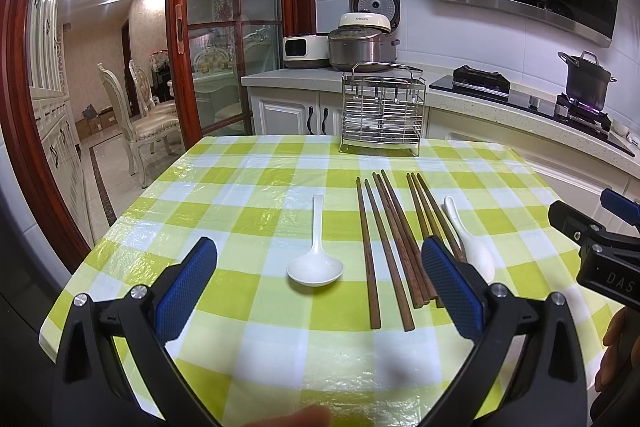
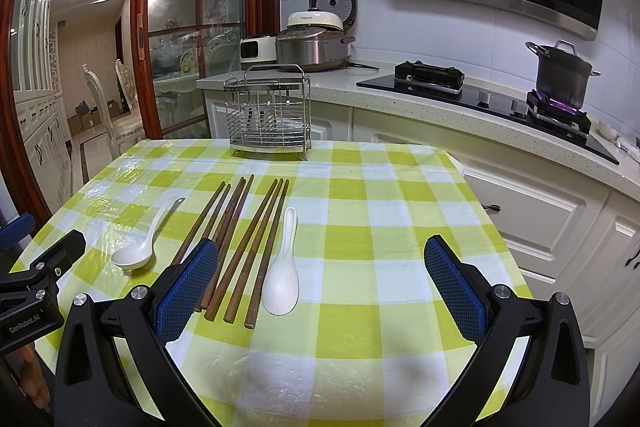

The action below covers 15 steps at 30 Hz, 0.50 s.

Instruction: Organize utensils

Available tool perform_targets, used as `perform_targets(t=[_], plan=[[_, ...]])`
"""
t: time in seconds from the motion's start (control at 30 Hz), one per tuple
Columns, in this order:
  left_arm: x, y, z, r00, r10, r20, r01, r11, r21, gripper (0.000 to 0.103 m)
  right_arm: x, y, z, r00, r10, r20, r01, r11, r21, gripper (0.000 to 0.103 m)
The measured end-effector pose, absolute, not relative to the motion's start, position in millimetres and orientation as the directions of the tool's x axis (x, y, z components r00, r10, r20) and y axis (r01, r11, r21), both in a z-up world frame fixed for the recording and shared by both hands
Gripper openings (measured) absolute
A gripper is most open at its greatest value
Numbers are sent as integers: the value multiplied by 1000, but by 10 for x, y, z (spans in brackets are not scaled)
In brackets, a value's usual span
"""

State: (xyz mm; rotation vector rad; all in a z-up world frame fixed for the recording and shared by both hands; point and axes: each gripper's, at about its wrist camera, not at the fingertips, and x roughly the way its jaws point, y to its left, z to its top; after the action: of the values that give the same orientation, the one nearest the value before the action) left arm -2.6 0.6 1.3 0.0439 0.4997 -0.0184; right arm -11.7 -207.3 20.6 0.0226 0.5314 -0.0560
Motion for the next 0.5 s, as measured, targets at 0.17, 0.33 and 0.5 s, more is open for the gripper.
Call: perform_targets(t=[0.17,0.33,0.5], plan=[[-29,5,14,877,-6,-480,28,999,38,99,-118,-2043,227,860,-48,-508,58,998,5,97],[-29,6,12,877,-7,-480,29,999,37,99,-115,-2049,221,860,-48,-508,59,998,6,97],[-30,4,11,877,-6,-480,28,999,38,99,-111,-2055,217,860,-48,-508,59,998,6,97]])
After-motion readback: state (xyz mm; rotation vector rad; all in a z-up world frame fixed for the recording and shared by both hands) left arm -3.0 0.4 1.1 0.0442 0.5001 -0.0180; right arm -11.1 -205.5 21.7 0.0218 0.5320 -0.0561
